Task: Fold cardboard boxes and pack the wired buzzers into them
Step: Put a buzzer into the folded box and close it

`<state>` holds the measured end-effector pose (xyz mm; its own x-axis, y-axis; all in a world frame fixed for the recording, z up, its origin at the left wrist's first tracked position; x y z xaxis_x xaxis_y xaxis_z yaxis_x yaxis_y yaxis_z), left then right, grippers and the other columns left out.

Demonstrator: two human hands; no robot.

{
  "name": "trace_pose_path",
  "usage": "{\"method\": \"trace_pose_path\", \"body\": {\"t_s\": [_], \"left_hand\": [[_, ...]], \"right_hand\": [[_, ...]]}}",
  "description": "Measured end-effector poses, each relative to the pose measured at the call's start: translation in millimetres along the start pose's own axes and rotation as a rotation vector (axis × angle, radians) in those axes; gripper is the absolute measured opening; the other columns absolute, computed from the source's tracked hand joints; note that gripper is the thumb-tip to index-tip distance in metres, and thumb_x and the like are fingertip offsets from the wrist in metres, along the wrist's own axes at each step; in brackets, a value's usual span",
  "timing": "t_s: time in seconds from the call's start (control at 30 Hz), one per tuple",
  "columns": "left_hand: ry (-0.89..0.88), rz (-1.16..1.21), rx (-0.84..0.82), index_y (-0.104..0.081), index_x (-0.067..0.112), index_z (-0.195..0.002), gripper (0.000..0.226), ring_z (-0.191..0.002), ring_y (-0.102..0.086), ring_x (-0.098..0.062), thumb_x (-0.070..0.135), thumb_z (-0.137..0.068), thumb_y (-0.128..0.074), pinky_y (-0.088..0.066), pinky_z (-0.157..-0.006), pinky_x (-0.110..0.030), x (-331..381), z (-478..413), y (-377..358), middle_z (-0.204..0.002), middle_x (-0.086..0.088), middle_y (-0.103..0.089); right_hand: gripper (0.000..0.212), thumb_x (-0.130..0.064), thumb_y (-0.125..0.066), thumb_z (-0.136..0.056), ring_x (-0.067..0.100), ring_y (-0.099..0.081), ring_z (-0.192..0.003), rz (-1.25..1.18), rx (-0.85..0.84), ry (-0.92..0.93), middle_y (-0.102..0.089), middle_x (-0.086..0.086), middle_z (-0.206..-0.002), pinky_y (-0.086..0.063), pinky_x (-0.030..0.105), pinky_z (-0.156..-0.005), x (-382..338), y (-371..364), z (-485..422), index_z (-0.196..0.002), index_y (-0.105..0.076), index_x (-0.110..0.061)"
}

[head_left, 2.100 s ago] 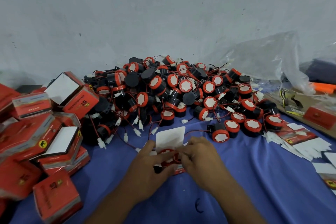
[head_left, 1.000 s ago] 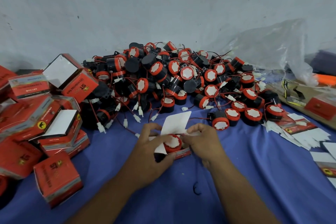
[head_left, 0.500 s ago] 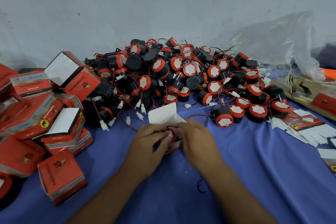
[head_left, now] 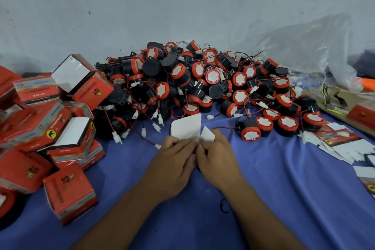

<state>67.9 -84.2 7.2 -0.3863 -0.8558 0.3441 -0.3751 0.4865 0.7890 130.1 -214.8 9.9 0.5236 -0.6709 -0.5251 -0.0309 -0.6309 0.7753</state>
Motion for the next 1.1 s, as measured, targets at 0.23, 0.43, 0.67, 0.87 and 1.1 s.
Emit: {"method": "trace_pose_path", "body": {"t_s": [0.23,0.43,0.67,0.87,1.1], "left_hand": [[-0.026,-0.022,-0.005,-0.065,0.02,-0.128,0.042,-0.104,-0.043,-0.016,0.035,-0.102,-0.036,-0.036,-0.096,-0.025,-1,-4,4,-0.13,0.013,-0.062],[-0.092,0.06,0.099,-0.072,0.018,-0.113,0.023,-0.099,-0.049,-0.009,0.026,-0.099,-0.056,-0.038,-0.091,-0.027,-7,-2,3,-0.119,0.012,-0.066],[0.291,0.418,0.333,-0.041,0.036,-0.131,0.08,-0.096,-0.054,-0.003,0.028,-0.069,-0.09,-0.048,-0.077,-0.015,-24,6,4,-0.125,0.013,-0.039],[0.254,0.494,0.15,-0.059,0.04,-0.114,0.036,-0.1,-0.058,0.003,0.034,-0.082,-0.075,-0.047,-0.078,-0.011,-29,3,5,-0.118,0.028,-0.058],[0.261,0.6,0.023,-0.068,0.037,-0.097,0.021,-0.122,-0.052,0.005,0.043,-0.077,-0.071,-0.05,-0.094,-0.021,-37,6,1,-0.133,0.023,-0.055]], "right_hand": [[0.032,-0.029,-0.047,-0.105,0.009,-0.06,-0.079,-0.195,-0.071,0.145,-0.066,-0.005,-0.099,-0.048,0.032,-0.065,9,20,12,-0.136,-0.042,-0.022],[0.032,-0.033,-0.05,-0.103,0.012,-0.053,-0.118,-0.159,-0.01,0.178,-0.056,-0.004,-0.135,-0.046,0.027,-0.095,16,14,10,-0.102,-0.077,-0.017],[0.013,-0.02,-0.065,-0.097,-0.011,-0.048,-0.124,-0.38,-0.045,0.02,-0.041,-0.028,-0.146,-0.043,0.009,-0.087,22,8,4,-0.085,-0.07,-0.023],[0.045,-0.018,-0.07,-0.093,0.008,-0.058,-0.102,-0.602,-0.05,0.051,-0.058,-0.018,-0.113,-0.051,0.024,-0.073,20,11,1,-0.123,-0.047,-0.042],[0.047,-0.034,-0.057,-0.099,-0.022,-0.022,-0.136,-0.368,-0.307,0.131,-0.028,-0.02,-0.157,-0.027,0.007,-0.108,27,8,5,-0.145,-0.051,-0.025]]}}
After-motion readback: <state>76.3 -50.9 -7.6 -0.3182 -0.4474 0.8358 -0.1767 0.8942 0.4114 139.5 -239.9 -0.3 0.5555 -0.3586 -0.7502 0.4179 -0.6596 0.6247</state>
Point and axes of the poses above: each hand's wrist, its own z-axis away from the middle knuckle, its own y-axis out of the back of the hand, x = y × z, the point moved 3 cm from there along -z, towards the middle knuckle
